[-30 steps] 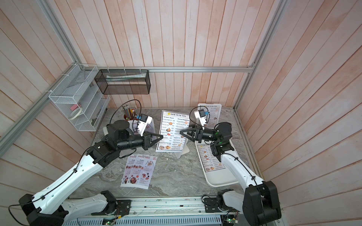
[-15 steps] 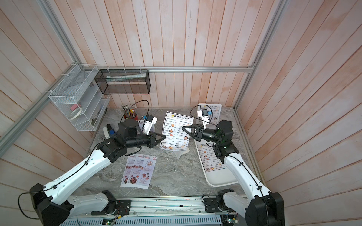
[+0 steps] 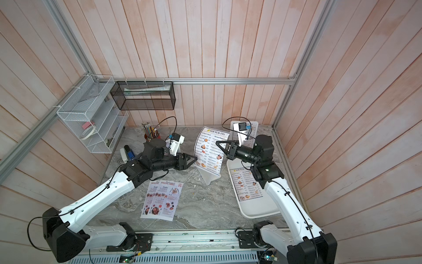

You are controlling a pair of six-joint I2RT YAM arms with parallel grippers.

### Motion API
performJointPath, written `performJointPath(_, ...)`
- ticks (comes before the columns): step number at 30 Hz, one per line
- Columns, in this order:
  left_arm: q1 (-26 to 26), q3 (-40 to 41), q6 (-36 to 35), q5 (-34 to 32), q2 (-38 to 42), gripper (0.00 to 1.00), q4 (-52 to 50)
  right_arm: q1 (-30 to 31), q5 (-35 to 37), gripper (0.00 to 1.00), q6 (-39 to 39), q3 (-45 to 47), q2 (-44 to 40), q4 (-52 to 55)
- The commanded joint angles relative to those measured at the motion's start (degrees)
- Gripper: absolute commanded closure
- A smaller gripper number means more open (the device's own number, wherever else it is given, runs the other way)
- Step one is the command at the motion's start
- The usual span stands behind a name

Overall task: Replace the menus in the menu holders
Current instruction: Pick up the menu from the storage box, then adjust the menu holder at the center of the board.

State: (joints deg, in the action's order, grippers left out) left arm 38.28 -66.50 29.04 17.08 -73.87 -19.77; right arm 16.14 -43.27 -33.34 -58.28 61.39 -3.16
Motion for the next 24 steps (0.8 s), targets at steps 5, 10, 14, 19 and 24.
performJointPath(5,-0.33,-1.62,1.46,-10.41,-6.25,0.39,0.07,0.09,13.07,1.00,6.68,-7.83,-3.01,11.43)
performJointPath(10,-0.23,-4.38,2.07,-15.38,-12.52,0.43,1.57,0.09,17.49,1.00,6.91,-11.65,-2.23,14.06)
performJointPath(14,-0.20,-7.05,1.90,-19.29,-17.11,0.46,2.77,0.07,17.58,1.00,7.14,-12.61,-1.43,14.91)
performJointPath(19,-0.19,-10.40,1.58,-19.81,-23.04,0.48,5.17,0.05,17.47,1.00,7.15,-12.14,-1.15,16.20)
performJointPath(24,-0.07,-13.25,1.31,-20.42,-27.64,0.49,6.64,0.12,19.06,1.00,7.41,-11.74,-1.48,17.55)
